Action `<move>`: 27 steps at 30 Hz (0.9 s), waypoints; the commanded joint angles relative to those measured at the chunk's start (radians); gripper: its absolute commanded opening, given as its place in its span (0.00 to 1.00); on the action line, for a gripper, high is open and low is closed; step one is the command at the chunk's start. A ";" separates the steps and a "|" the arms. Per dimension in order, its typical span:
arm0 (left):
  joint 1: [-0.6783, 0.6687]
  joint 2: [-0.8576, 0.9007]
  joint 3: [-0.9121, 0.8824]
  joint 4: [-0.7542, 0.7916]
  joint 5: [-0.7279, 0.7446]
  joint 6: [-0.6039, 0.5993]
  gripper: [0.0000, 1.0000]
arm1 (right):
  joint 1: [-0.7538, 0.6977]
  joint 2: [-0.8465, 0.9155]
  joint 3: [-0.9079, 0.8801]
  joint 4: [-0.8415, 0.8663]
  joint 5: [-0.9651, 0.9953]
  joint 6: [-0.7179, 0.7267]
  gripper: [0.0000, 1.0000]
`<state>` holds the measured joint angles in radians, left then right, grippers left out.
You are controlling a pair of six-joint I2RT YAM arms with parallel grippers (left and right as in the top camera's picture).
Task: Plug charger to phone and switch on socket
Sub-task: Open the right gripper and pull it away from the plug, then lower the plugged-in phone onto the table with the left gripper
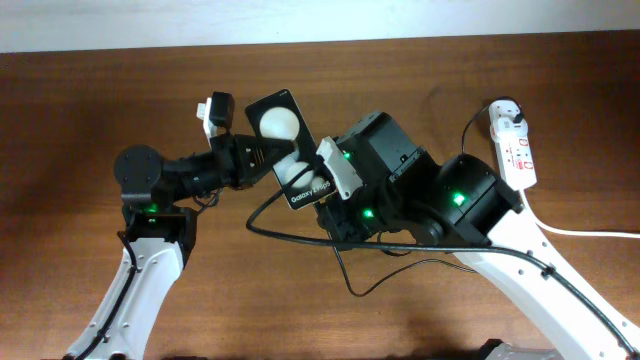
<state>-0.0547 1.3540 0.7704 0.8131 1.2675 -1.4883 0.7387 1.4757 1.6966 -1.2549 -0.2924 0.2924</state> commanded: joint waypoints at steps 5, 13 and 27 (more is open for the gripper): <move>-0.037 -0.010 0.014 0.023 0.167 0.017 0.00 | -0.005 0.001 0.061 0.116 0.069 -0.053 0.04; -0.090 -0.010 0.014 0.114 0.260 0.024 0.00 | -0.009 -0.049 0.135 0.128 0.073 -0.079 0.24; -0.183 -0.008 0.014 -0.014 -0.080 0.332 0.00 | -0.009 -0.554 0.220 -0.101 0.202 -0.079 0.79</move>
<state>-0.1707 1.3617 0.7807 0.9020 1.3621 -1.3533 0.7338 1.0134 1.9045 -1.3365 -0.1825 0.2203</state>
